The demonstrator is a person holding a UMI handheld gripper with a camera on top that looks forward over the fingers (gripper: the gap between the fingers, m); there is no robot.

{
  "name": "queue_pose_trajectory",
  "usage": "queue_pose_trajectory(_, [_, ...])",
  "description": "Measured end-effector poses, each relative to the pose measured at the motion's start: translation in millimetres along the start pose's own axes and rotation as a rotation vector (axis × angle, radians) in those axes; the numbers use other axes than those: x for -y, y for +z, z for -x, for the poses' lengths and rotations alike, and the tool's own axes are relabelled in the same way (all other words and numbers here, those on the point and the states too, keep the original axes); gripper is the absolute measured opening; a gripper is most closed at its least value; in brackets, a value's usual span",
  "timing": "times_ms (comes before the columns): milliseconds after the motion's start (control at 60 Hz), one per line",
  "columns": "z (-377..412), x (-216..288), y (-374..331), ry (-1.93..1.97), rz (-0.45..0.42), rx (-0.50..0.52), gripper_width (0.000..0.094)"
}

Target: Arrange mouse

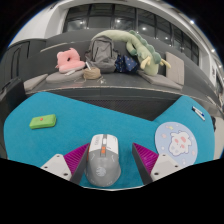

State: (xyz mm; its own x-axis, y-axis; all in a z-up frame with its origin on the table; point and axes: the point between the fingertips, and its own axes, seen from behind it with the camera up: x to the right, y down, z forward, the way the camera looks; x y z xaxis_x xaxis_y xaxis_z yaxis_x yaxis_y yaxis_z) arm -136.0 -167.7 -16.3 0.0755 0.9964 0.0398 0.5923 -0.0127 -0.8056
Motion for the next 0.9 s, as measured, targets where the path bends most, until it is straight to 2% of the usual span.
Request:
queue_pose_trajectory(83, [4.6,-1.5,2.2,0.031,0.008,0.027,0.0811])
queue_pose_trajectory(100, [7.4,-1.2,2.3,0.033,0.007,0.037,0.0766])
queue_pose_trajectory(167, [13.0,-0.5,2.2,0.009,0.001,0.062,0.0480])
queue_pose_trajectory(350, [15.5,0.6,0.2,0.012,-0.001,0.086,0.0349])
queue_pose_trajectory(450, [16.9,12.0,-18.3,0.007,-0.017,0.112,0.0337])
queue_pose_trajectory(633, [-14.0,102.3,-92.0,0.000,-0.205,0.161,0.0337])
queue_pose_trajectory(733, [-71.7,136.8,-108.0,0.013,-0.267,0.121,0.0337])
queue_pose_trajectory(817, [-140.4,140.2,-96.2,0.009,-0.274,0.030,0.0337])
queue_pose_trajectory(900, [-187.8,120.2,-65.0,0.047,-0.223,-0.007,0.0347])
